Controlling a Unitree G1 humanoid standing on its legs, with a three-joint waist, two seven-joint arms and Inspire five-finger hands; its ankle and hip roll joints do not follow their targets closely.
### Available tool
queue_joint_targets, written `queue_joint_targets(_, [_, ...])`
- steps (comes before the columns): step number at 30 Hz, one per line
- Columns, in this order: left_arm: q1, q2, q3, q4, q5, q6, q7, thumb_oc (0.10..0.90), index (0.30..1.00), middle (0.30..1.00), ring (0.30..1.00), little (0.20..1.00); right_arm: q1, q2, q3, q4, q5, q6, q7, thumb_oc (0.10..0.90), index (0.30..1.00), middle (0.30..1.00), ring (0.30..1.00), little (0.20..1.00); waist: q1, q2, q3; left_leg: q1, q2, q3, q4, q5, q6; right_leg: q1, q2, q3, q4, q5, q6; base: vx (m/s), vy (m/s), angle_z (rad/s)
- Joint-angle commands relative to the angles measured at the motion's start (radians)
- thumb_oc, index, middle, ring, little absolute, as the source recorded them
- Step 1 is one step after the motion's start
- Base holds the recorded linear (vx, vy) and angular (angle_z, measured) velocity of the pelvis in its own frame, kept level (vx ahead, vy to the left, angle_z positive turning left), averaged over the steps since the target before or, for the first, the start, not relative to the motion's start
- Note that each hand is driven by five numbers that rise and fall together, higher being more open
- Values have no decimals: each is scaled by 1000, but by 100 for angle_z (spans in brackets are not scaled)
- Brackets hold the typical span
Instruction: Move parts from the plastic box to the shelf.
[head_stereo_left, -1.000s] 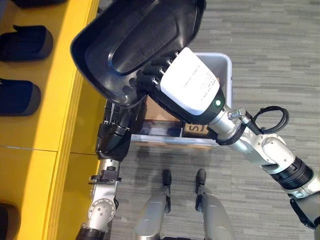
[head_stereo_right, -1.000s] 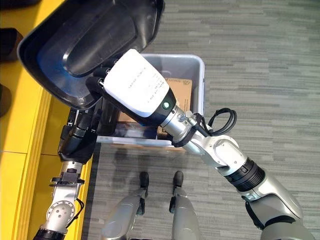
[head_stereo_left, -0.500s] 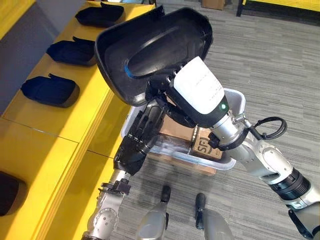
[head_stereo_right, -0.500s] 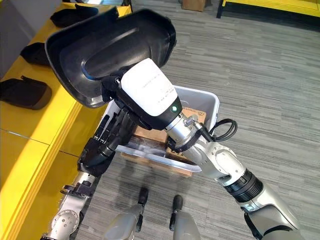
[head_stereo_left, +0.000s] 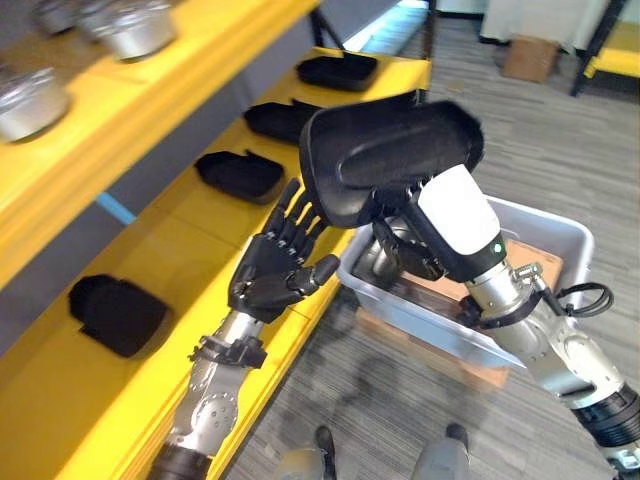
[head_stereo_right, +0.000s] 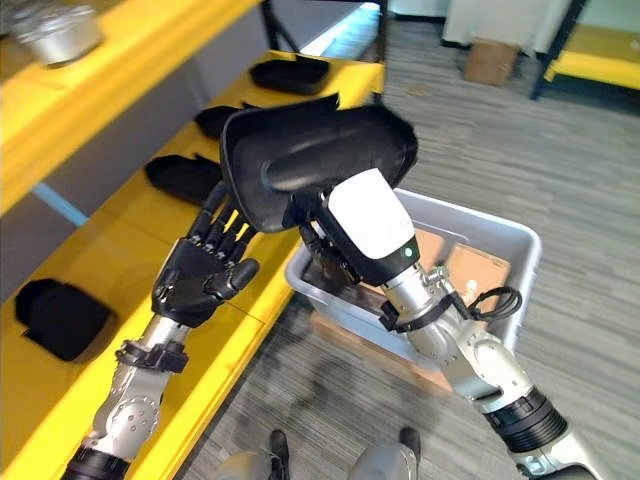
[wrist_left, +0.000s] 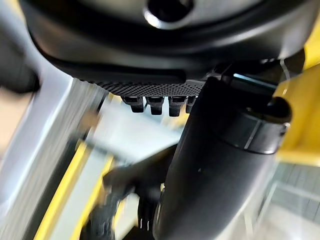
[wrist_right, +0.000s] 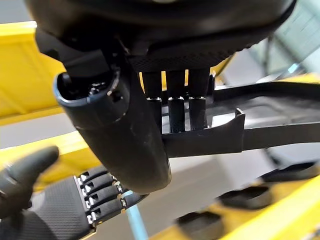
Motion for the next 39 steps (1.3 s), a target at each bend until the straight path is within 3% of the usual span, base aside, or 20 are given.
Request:
queue_joint_targets(1, [14, 45, 78, -184, 103, -118, -14, 900, 1000, 1000, 1000, 1000, -87, 27, -66, -66, 43, -56, -118, 400, 300, 300, 300, 300, 14, -22, -111, 127, 18, 0, -138, -80, 41, 13, 122, -8, -155, -4, 77, -101, 306, 36])
queue_joint_targets(3, [17, 54, 101, -201, 161, -125, -13, 900, 1000, 1000, 1000, 1000, -61, 55, -71, -68, 25, -56, -120, 400, 300, 300, 300, 300, 31, -31, -118, 138, -10, 4, -161, -90, 56, -13, 87, -28, -191, 72, 95, -139, 313, 42])
queue_joint_targets(6, [26, 64, 130, -225, 164, -120, -8, 900, 1000, 1000, 1000, 1000, -50, 86, -68, -65, 2, -82, -119, 400, 300, 300, 300, 300, 52, -36, -119, 149, -26, 26, -189, -92, 74, -60, 79, -62, -134, 85, 99, -136, 236, 0])
queue_joint_targets(7, [24, 64, 142, -226, 156, -109, -17, 900, 1000, 1000, 1000, 1000, -40, 92, -62, -73, 13, -86, -111, 400, 300, 300, 300, 300, 57, -30, -123, 150, -25, 12, -207, -82, 83, -61, 119, -51, -72, 26, 84, -113, 191, -12])
queue_joint_targets(8, [22, 64, 144, -227, 157, -105, -18, 900, 1000, 1000, 1000, 1000, -38, 92, -62, -75, 14, -86, -110, 400, 300, 300, 300, 300, 58, -31, -125, 144, -26, 7, -210, -74, 86, -62, 129, -47, -58, 17, 79, -84, 150, 0])
queue_joint_targets(11, [25, 58, 152, -246, 144, -81, -26, 900, 1000, 1000, 1000, 1000, -24, 89, -53, -96, 15, -91, -97, 400, 300, 300, 300, 300, 64, -38, -133, 131, -38, -30, -231, -51, 107, -60, 252, -26, 54, -93, 43, -13, 59, 13])
queue_joint_targets(12, [31, 50, 150, -252, 148, -77, -19, 900, 1000, 1000, 1000, 1000, -17, 82, -45, -109, 16, -86, -99, 400, 300, 300, 300, 300, 60, -46, -133, 129, -53, -58, -241, -42, 111, -56, 336, 7, 71, -142, 16, 26, -18, 20])
queue_joint_targets(13, [34, 46, 145, -256, 146, -81, -19, 900, 1000, 1000, 1000, 1000, -16, 81, -41, -116, 9, -81, -100, 400, 300, 300, 300, 300, 56, -48, -136, 128, -58, -70, -247, -37, 110, -60, 368, 21, 72, -154, 4, 21, -62, 40])
queue_joint_targets(14, [29, 34, 128, -265, 138, -93, -9, 900, 1000, 1000, 1000, 1000, -16, 75, -31, -133, -9, -89, -105, 400, 300, 300, 300, 300, 41, -56, -135, 111, -84, -112, -244, -31, 109, -52, 450, 83, 29, -189, -32, 3, -58, 63])
queue_joint_targets(17, [13, 32, 108, -241, 123, -125, -11, 900, 1000, 1000, 1000, 1000, -30, 56, -15, -99, -41, -102, -147, 400, 300, 300, 300, 300, 38, -63, -134, 65, -113, -141, -212, -27, 104, -40, 446, 99, -53, -162, -43, -19, -110, 98])
queue_joint_targets(18, [3, 22, 100, -226, 71, -135, -49, 900, 1000, 1000, 1000, 1000, -39, 47, -13, -77, -67, -109, -185, 400, 300, 300, 300, 300, 29, -58, -124, 46, -114, -100, -173, -36, 104, -44, 436, 79, -54, -161, -47, -55, -90, 61])
queue_joint_targets(19, [3, 22, 100, -226, 71, -135, -49, 900, 1000, 1000, 1000, 1000, -39, 47, -13, -77, -67, -109, -185, 400, 300, 300, 300, 300, 29, -58, -124, 46, -114, -100, -173, -36, 104, -44, 436, 79, -54, -161, -47, -76, -99, 41])
queue_joint_targets(20, [-2, 5, 90, -214, 69, -133, -91, 900, 1000, 1000, 1000, 1000, -34, 51, -21, -66, -97, -105, -193, 400, 300, 300, 300, 300, 11, -56, -111, 33, -94, -21, -117, -49, 89, -39, 412, 48, -56, -154, -47, -52, -54, 75])
queue_joint_targets(22, [-6, -11, 73, -217, 90, -124, -80, 900, 1000, 1000, 1000, 1000, -23, 54, -29, -59, -104, -111, -174, 400, 300, 300, 300, 300, -5, -62, -91, 16, -55, 44, -32, -76, 66, -14, 379, 8, -60, -147, -52, -45, -44, 115])
queue_joint_targets(24, [2, -15, 67, -222, 82, -131, -59, 900, 1000, 1000, 1000, 1000, -36, 48, -18, -48, -113, -127, -168, 400, 300, 300, 300, 300, -2, -64, -84, 10, -35, 36, 1, -81, 57, -3, 364, 2, -59, -148, -59, -8, 25, 86])
queue_joint_targets(26, [19, -19, 84, -235, 72, -121, -44, 900, 1000, 1000, 1000, 1000, -65, 37, -2, -50, -102, -128, -148, 400, 300, 300, 300, 300, 5, -59, -82, 17, 5, 16, -5, -50, 37, -3, 355, 4, -50, -159, -64, -12, 74, 18])
queue_joint_targets(30, [62, -12, 125, -258, 18, -137, -35, 900, 1000, 1000, 1000, 1000, -138, -11, 38, -59, -105, -160, -114, 400, 300, 300, 300, 300, 10, -32, -83, 30, 176, -14, -74, 121, -32, -47, 332, -15, 8, -212, -87, -80, 175, -26])
queue_joint_targets(34, [50, -29, 118, -220, -2, -177, -28, 900, 1000, 1000, 1000, 1000, -229, -49, 73, -48, -126, -188, -78, 400, 300, 300, 300, 300, -5, 5, -80, 46, 292, -18, -140, 259, -84, -123, 295, -33, 100, -253, -101, -152, 329, -6])
queue_joint_targets(37, [41, -50, 98, -199, 3, -198, -27, 900, 1000, 1000, 1000, 1000, -272, -85, 71, -56, -121, -209, -34, 400, 300, 300, 300, 300, -22, 32, -76, 53, 347, 6, -187, 340, -119, -156, 257, -43, 154, -273, -99, -131, 471, 14])
queue_joint_targets(39, [44, -55, 92, -188, 11, -209, -18, 900, 1000, 1000, 1000, 1000, -277, -104, 59, -59, -114, -228, -13, 400, 300, 300, 300, 300, -30, 43, -77, 64, 351, 27, -210, 336, -128, -162, 235, -50, 170, -278, -92, -73, 485, 39])
